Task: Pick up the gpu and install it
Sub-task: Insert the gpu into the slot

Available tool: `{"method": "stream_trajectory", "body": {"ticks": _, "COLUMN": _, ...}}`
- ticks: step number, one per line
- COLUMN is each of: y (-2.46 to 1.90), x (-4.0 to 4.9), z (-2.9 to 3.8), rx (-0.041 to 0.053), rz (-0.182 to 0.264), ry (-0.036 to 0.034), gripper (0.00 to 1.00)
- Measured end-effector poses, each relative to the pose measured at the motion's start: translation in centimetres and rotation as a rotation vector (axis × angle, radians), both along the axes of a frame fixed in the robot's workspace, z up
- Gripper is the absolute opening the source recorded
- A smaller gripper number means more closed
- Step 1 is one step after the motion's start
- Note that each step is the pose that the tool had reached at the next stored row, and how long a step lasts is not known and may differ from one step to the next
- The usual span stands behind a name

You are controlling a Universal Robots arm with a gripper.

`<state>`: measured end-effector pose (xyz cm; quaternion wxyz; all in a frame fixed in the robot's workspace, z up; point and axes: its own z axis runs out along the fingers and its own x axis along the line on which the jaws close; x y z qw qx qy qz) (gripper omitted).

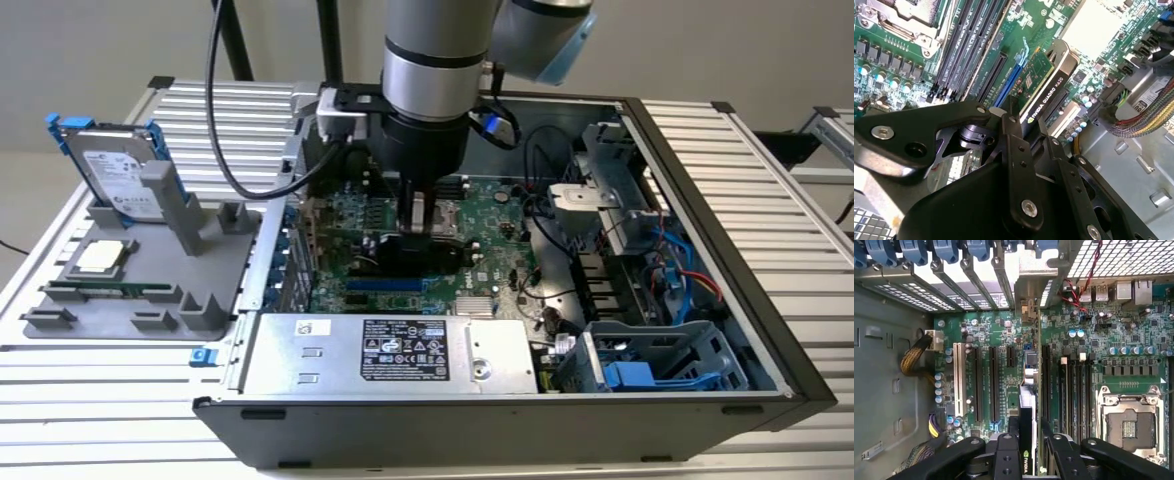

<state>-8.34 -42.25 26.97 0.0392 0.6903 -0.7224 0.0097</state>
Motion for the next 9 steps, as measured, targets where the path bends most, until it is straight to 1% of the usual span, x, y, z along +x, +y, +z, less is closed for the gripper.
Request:
{"method": "stream_trajectory", "body": {"ticks": 2, "y": -0.05, "x": -0.02, "z": -0.11, "rx": 0.0001, "rz": 0.0, "ry": -0.0001, "gripper": 0.0}}
{"method": "stream_trajectory", "body": {"ticks": 7, "y": -0.49, "x": -0.11, "z": -0.39, "rx": 0.0001, "rz": 0.0, "ry": -0.0001, "gripper": 0.0}}
{"method": "stream_trajectory", "body": {"ticks": 9, "y": -0.57, "x": -0.22, "z": -0.53, "rx": 0.0004, "rz": 0.0, "ry": -0.0001, "gripper": 0.0}}
